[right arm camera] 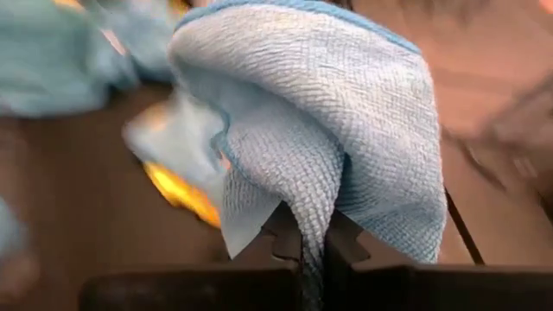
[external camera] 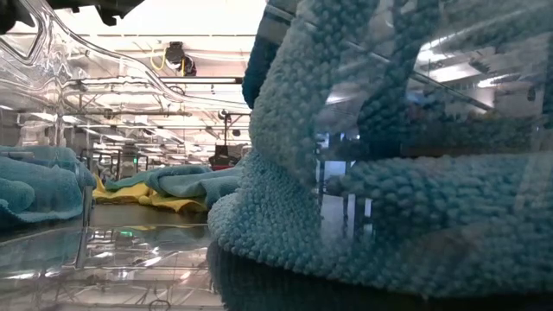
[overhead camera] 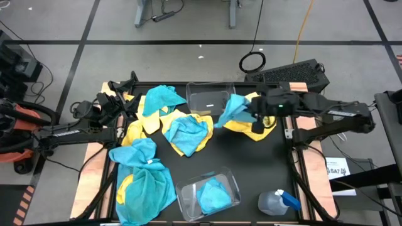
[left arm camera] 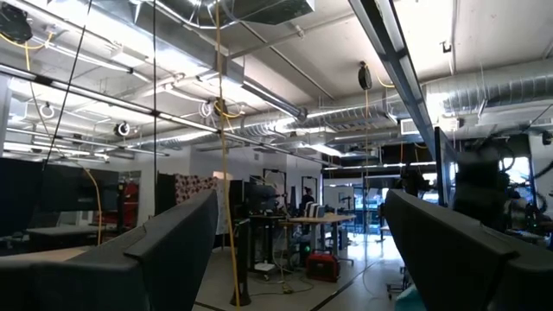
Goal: Sort microfiber towel by color & place in baskets
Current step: Put the blue towel into the bottom transparent bin
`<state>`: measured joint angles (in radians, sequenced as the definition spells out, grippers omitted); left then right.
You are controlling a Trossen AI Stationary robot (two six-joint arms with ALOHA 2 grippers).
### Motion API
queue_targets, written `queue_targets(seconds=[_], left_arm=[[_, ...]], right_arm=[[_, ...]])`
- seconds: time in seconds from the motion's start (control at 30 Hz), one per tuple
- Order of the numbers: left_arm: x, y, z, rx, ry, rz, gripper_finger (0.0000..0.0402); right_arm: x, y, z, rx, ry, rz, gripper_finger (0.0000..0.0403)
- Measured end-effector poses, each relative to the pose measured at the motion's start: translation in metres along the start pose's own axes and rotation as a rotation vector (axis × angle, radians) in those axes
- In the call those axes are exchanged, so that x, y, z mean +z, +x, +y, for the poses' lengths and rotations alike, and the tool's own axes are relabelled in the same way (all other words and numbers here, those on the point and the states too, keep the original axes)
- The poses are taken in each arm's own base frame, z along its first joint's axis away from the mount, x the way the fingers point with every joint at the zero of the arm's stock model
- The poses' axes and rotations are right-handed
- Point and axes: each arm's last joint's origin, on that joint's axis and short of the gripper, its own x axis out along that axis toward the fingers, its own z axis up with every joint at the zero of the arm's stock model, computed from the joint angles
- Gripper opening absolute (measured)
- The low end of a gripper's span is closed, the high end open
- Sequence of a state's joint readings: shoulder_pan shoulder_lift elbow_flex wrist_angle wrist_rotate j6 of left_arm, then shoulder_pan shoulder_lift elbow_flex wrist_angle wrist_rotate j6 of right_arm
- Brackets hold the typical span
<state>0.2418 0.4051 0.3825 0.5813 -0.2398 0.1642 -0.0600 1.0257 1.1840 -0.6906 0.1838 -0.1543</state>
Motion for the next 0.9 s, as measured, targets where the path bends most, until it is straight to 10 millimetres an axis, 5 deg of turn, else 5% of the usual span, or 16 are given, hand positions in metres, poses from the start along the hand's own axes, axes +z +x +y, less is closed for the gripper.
queue_targets(seconds=[0.27, 0.9], left_arm=[[0.0, 0.0, 0.0, 0.0, 0.0, 0.0, 0.0335], [0.0, 0.0, 0.0, 0.0, 0.0, 0.0, 0.0335]], right_arm=[[0.027, -0.018, 0.022, 0.265, -0.072, -0.327, 0.0], [0.057, 0.01, 0.101, 0.695, -0.266, -0.613, 0.0]])
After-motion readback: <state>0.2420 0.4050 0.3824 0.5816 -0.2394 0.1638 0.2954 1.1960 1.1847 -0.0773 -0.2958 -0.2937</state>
